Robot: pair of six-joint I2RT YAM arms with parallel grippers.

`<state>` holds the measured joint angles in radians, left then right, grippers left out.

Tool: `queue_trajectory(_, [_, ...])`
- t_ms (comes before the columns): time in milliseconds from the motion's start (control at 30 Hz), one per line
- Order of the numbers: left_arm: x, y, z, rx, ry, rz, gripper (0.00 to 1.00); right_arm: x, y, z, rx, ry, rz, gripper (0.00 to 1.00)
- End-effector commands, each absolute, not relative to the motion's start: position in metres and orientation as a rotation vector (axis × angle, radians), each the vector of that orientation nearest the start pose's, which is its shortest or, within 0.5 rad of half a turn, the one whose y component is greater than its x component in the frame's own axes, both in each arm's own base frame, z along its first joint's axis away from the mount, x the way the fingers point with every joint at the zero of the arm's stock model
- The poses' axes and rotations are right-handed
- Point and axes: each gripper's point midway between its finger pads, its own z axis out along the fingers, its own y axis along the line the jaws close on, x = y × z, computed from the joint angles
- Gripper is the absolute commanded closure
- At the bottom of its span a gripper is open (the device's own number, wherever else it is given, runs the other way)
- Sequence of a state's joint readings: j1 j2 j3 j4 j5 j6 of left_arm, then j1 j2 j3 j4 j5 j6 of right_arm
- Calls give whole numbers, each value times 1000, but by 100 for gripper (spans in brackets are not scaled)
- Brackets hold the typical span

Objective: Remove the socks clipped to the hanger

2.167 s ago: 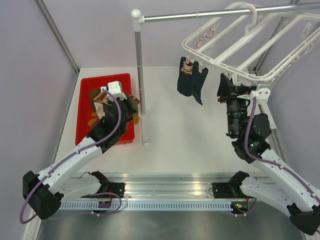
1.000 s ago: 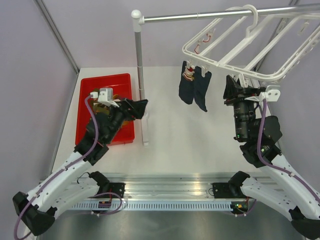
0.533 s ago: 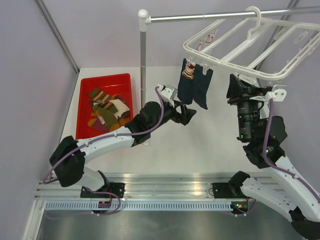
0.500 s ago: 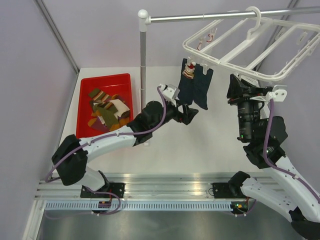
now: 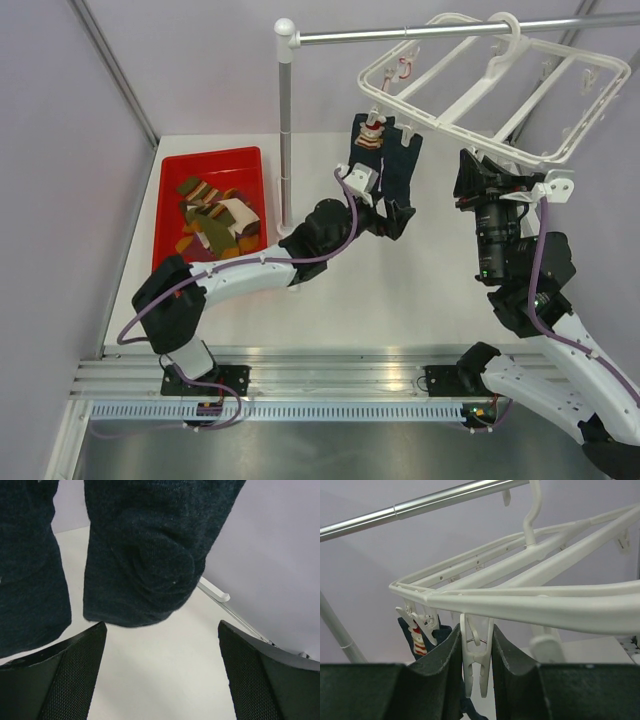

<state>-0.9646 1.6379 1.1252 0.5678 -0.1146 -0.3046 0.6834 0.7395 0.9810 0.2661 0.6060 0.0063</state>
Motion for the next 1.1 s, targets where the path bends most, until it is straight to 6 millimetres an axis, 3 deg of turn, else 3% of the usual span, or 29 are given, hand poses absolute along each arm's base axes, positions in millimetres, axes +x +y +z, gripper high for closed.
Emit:
queue_trajectory(0, [319, -440, 320, 349, 1425, -875, 7, 257, 82, 492, 197, 1122, 319, 99])
queue_trajectory(133, [326, -448, 323, 301, 1419, -812, 8, 257, 82, 490, 198, 1126, 319, 99])
queue_trajectory(233, [332, -447, 324, 262, 1426, -767, 16, 257, 83, 490, 196, 1128, 323, 99])
queue_trajectory(333, [336, -443, 322, 239, 1432, -737, 45, 257, 83, 490, 193, 1127, 322, 98])
queue_trajectory(367, [337, -442, 321, 242, 1432, -726, 68, 257, 82, 490, 196, 1126, 323, 98])
queue_trajectory(467, [336, -436, 320, 239, 1436, -712, 97, 256, 82, 488, 191, 1128, 325, 98])
queue_trajectory(600, [330, -431, 323, 261, 1427, -714, 98, 257, 84, 482, 191, 1138, 330, 98])
queue_trajectory(700, [324, -426, 324, 271, 1425, -712, 98, 257, 86, 479, 180, 1146, 333, 88])
queue_trajectory(800, [321, -420, 325, 276, 1423, -699, 98, 255, 91, 477, 154, 1144, 354, 49])
queue_trajectory(933, [318, -417, 327, 291, 1424, -682, 98, 244, 96, 472, 99, 1127, 407, 31])
queue_trajectory(1067, [314, -417, 330, 320, 1415, -656, 98, 235, 103, 458, 60, 1128, 469, 26])
